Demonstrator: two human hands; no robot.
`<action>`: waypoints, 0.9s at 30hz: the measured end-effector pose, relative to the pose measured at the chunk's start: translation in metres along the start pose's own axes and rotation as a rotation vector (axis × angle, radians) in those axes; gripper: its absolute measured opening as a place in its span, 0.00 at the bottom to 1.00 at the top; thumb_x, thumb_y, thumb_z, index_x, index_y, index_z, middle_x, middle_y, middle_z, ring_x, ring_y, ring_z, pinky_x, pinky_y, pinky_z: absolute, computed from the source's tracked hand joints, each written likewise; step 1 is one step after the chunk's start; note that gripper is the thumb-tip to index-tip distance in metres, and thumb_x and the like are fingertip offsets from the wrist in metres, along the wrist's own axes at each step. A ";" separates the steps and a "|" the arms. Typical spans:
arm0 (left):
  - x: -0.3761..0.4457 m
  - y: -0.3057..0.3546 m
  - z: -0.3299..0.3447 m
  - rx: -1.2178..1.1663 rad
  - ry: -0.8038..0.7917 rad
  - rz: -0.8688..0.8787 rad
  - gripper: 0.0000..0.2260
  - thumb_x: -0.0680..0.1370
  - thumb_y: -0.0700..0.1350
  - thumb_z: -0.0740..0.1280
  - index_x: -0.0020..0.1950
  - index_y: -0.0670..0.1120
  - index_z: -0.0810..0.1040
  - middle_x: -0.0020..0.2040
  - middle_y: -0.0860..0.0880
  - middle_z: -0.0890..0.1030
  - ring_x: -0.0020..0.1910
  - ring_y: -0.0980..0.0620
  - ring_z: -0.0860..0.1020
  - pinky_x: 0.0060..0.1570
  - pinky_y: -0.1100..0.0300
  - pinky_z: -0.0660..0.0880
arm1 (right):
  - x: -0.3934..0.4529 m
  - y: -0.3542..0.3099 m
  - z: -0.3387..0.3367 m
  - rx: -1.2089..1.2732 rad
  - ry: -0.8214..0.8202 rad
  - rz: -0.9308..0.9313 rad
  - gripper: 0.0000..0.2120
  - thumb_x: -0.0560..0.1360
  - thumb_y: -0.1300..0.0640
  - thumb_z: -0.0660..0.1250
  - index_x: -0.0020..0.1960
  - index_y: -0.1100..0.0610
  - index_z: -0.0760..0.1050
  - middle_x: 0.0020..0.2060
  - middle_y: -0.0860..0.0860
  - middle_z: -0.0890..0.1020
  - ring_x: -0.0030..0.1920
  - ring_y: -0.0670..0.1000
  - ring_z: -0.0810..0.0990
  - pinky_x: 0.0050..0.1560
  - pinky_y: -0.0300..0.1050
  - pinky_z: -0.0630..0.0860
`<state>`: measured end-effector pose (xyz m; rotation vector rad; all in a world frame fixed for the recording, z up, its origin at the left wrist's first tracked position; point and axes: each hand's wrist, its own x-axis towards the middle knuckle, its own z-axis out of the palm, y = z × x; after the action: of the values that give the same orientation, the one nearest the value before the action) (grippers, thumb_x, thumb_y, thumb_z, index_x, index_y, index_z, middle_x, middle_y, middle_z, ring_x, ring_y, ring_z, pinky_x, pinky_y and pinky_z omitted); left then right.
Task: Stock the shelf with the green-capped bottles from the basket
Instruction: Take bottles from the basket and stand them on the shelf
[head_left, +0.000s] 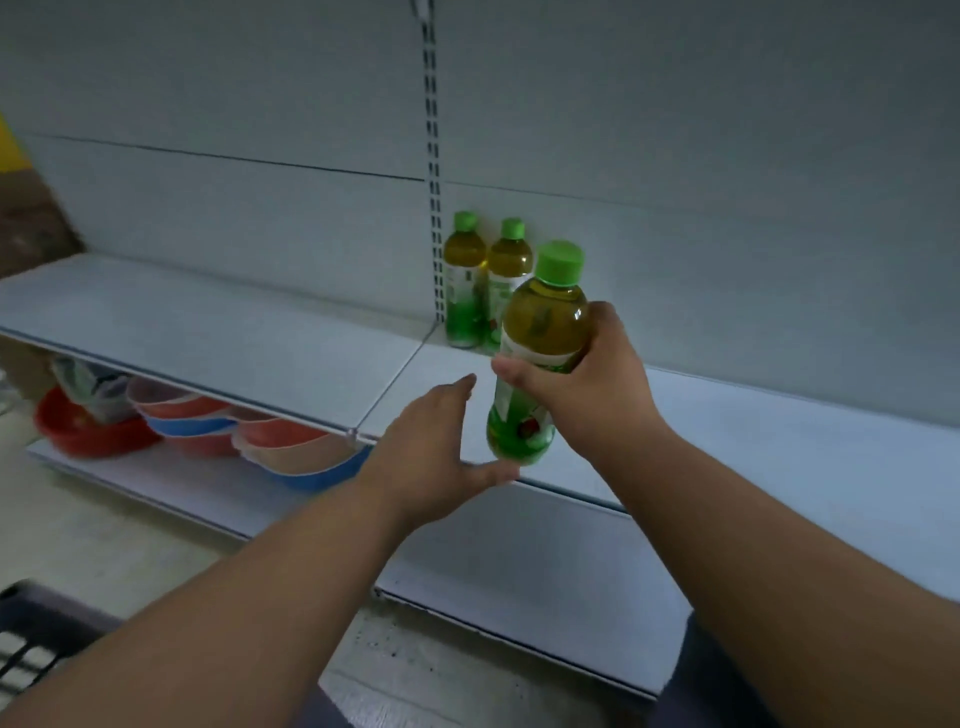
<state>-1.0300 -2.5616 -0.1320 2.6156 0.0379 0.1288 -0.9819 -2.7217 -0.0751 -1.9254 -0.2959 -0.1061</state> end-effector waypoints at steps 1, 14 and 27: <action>0.017 -0.002 0.006 0.064 -0.045 0.002 0.49 0.70 0.67 0.71 0.82 0.51 0.50 0.80 0.50 0.60 0.76 0.50 0.61 0.71 0.55 0.62 | 0.008 0.008 -0.003 -0.006 0.031 0.020 0.30 0.64 0.44 0.81 0.58 0.48 0.68 0.47 0.42 0.79 0.48 0.43 0.79 0.48 0.46 0.79; 0.129 -0.054 0.104 0.422 -0.151 0.098 0.51 0.68 0.75 0.38 0.81 0.42 0.49 0.81 0.41 0.50 0.80 0.44 0.47 0.78 0.47 0.47 | 0.077 0.087 0.000 -0.092 0.125 0.212 0.30 0.64 0.47 0.81 0.59 0.49 0.69 0.48 0.45 0.79 0.47 0.47 0.80 0.38 0.40 0.76; 0.130 -0.060 0.111 0.432 -0.101 0.101 0.48 0.72 0.74 0.43 0.81 0.42 0.49 0.82 0.41 0.48 0.80 0.44 0.47 0.78 0.48 0.45 | 0.130 0.102 0.027 -0.384 0.179 0.156 0.31 0.64 0.43 0.80 0.60 0.54 0.72 0.55 0.49 0.78 0.51 0.52 0.79 0.51 0.50 0.79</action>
<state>-0.8894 -2.5582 -0.2468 3.0524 -0.1146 0.0246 -0.8321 -2.7113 -0.1494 -2.2933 -0.0021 -0.2445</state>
